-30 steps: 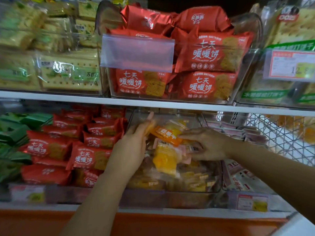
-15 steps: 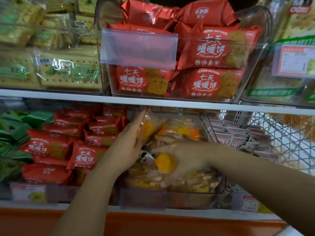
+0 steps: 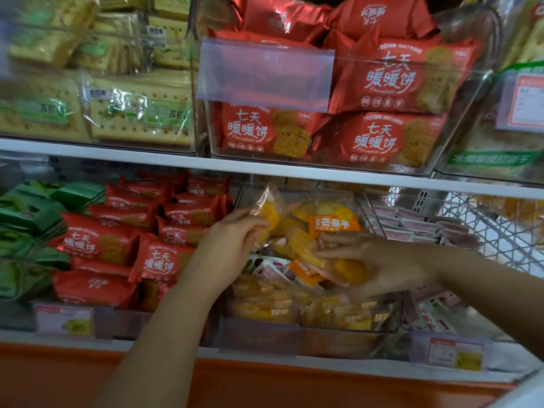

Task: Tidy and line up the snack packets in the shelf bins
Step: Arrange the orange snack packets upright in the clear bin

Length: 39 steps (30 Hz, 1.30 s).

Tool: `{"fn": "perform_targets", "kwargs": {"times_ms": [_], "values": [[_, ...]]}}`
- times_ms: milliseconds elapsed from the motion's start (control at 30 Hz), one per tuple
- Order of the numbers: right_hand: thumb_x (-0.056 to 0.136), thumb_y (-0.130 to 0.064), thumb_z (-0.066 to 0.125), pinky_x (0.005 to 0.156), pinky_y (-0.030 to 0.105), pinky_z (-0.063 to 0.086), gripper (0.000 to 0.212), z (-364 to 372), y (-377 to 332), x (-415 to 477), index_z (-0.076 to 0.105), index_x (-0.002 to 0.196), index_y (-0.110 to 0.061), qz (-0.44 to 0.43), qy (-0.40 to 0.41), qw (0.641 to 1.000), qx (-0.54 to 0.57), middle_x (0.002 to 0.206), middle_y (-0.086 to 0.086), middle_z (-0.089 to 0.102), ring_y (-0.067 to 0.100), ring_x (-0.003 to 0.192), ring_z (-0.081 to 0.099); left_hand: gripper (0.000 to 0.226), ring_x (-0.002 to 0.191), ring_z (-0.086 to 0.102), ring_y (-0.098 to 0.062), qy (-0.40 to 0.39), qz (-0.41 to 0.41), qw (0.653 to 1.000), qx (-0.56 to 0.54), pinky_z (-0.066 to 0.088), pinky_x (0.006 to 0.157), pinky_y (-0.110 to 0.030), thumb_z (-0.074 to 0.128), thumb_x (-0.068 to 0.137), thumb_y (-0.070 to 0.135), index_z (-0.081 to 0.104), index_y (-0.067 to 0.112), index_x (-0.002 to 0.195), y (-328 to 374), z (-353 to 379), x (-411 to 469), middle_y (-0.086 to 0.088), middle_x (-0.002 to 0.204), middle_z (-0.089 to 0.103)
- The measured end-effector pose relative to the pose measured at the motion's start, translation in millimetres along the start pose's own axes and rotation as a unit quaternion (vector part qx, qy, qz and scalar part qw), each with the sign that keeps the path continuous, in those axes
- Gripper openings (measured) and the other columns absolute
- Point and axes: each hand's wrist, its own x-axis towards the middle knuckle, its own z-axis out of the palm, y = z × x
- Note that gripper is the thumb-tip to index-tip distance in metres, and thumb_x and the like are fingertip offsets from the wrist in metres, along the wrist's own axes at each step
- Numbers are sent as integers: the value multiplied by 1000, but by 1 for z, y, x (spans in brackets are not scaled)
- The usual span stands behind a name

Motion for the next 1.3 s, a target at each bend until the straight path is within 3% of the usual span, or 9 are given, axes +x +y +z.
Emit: {"fn": "perform_targets", "kwargs": {"times_ms": [133,267,433,533,733,867,967,1133,1300], "values": [[77,-66,52,114,30,22,68,-17,-35,15,48,135,-33,-50,153,982,94,147,-11,38,6,135,31,34,122,48,-9,-41,-19,998,-33,39,99,-22,55,94,10,63,28,121,-2,-5,2,14,136,43],[84,-56,55,94,35,39,46,-9,-66,52,63,116,-24,-63,180,981,-46,115,-3,63,17,110,50,39,125,47,-12,-51,-34,997,-37,41,104,-30,54,93,7,61,32,123,-3,-8,-2,7,143,44],[80,-59,55,86,35,31,41,-13,-69,56,66,106,-29,-47,167,977,-121,97,-9,61,14,97,45,43,127,46,-15,-47,-30,998,-25,40,106,-34,53,92,3,60,28,125,-3,-9,-6,4,143,44],[82,-57,55,87,33,35,34,-11,-71,54,62,81,-24,-50,162,976,-135,70,-13,55,14,78,48,42,126,47,-16,-43,-27,999,-20,40,106,-39,53,92,3,61,28,124,-2,-9,-8,5,142,45],[88,-64,34,82,35,31,61,6,-73,48,63,64,-15,-34,187,973,-127,58,-4,53,16,66,51,39,125,48,-11,-43,-14,999,-4,38,106,-43,54,92,5,63,29,122,-3,-6,-11,8,139,49],[88,-49,53,77,29,29,45,8,-70,44,61,64,-12,-21,196,980,-36,59,-1,51,-4,56,42,39,121,51,-10,-26,-11,1000,-11,35,106,-23,53,92,2,64,26,122,-3,-7,-11,7,135,53],[84,-28,65,58,12,24,35,9,-65,40,47,56,-14,-27,232,972,40,63,7,53,5,53,39,40,122,51,-12,-7,-19,999,-31,36,100,-17,53,92,2,63,25,123,-3,-10,-8,5,138,51],[86,-28,65,51,18,32,37,22,-67,25,40,58,-27,-30,328,941,81,65,-8,42,12,63,46,38,116,53,-12,13,-31,998,-47,39,93,-14,51,93,2,63,25,122,-2,-11,-5,5,132,54],[86,-20,65,54,19,32,23,36,-66,17,52,67,-19,-77,405,892,183,68,-11,40,8,64,43,38,110,54,-7,64,-34,995,-65,35,86,-2,51,93,2,63,25,121,1,-14,-2,6,125,56]]}}
